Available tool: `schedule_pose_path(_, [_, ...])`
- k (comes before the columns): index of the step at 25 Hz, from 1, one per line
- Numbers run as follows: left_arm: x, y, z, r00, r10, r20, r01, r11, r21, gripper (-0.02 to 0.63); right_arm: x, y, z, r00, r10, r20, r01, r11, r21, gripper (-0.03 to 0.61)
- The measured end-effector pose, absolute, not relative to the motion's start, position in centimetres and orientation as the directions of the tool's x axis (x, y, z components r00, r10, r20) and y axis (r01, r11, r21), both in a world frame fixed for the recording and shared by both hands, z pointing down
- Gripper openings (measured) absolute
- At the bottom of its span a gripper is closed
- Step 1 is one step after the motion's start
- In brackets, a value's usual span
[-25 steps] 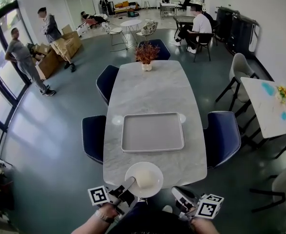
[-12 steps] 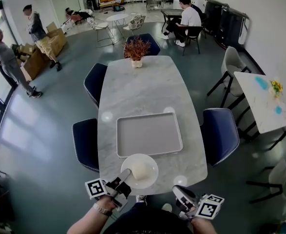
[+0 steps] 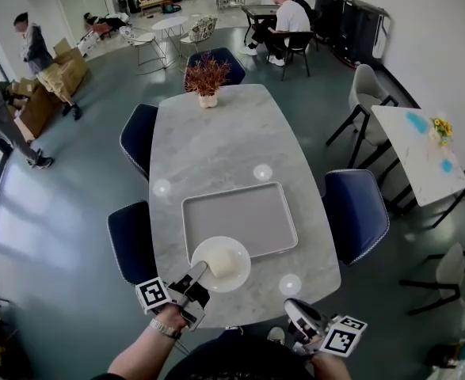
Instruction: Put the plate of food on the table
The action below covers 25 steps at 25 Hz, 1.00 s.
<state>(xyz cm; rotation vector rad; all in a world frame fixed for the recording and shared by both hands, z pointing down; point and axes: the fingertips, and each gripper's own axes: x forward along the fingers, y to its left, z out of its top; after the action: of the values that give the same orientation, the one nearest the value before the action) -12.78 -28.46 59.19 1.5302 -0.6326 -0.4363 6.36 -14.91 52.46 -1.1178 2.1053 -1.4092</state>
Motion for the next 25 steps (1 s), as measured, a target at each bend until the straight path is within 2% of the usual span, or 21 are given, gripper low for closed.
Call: schedule_pose_path(25, [-11.4,-41.4,68.3,0.738,-0.614,0.279,-0.222,0.17,0.96,0.029,8.1,-15.9,53.8,-0.414,-0.885,0.211,-0.444,-0.006,-0.896,0.011])
